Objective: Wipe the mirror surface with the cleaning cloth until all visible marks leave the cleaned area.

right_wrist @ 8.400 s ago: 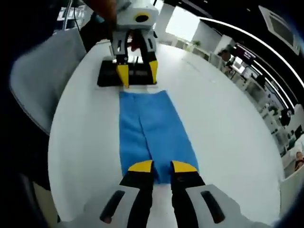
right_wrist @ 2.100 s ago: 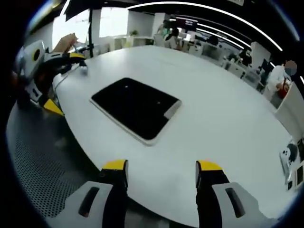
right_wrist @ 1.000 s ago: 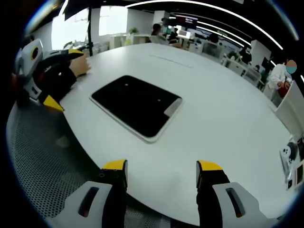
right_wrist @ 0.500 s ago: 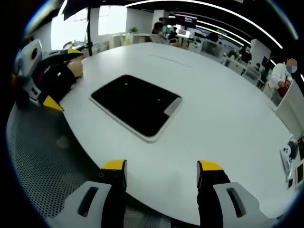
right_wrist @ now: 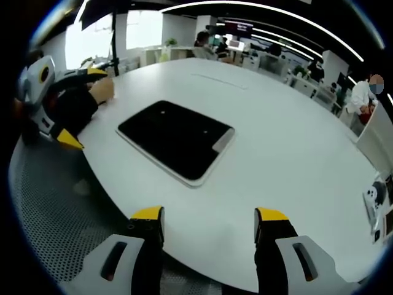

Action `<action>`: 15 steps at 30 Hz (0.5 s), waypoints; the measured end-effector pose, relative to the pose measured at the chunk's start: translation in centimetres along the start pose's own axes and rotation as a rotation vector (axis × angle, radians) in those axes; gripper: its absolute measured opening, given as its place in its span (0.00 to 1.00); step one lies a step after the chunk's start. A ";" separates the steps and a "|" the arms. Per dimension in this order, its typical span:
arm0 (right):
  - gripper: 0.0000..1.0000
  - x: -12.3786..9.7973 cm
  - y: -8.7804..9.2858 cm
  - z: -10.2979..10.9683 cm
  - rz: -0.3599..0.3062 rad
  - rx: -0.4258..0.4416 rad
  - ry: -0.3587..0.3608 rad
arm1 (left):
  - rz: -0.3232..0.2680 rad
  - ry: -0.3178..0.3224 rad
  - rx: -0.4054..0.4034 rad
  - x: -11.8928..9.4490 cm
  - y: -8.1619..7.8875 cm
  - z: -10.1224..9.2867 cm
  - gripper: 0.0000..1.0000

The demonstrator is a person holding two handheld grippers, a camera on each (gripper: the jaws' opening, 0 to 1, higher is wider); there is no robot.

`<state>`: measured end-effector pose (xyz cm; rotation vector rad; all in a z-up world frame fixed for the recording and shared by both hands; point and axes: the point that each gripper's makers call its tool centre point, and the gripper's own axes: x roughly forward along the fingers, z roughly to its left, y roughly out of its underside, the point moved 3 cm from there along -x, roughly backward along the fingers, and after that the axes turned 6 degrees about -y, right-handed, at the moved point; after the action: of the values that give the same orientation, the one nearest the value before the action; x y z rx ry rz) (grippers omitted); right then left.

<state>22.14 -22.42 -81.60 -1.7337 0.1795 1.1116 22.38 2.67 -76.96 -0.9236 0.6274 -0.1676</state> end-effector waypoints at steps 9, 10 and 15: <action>0.56 0.0 -0.1 -0.1 -0.011 0.007 -0.004 | 0.005 0.001 0.007 0.1 0.1 0.0 0.99; 0.56 0.0 -0.1 -0.1 -0.012 0.007 -0.005 | 0.005 0.002 0.007 0.1 0.1 0.0 0.99; 0.56 -0.1 -0.2 -0.1 -0.017 0.010 -0.005 | 0.007 0.000 0.006 0.1 0.1 -0.1 0.99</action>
<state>22.24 -22.45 -81.43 -1.7206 0.1673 1.1008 22.44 2.64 -77.10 -0.9156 0.6302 -0.1633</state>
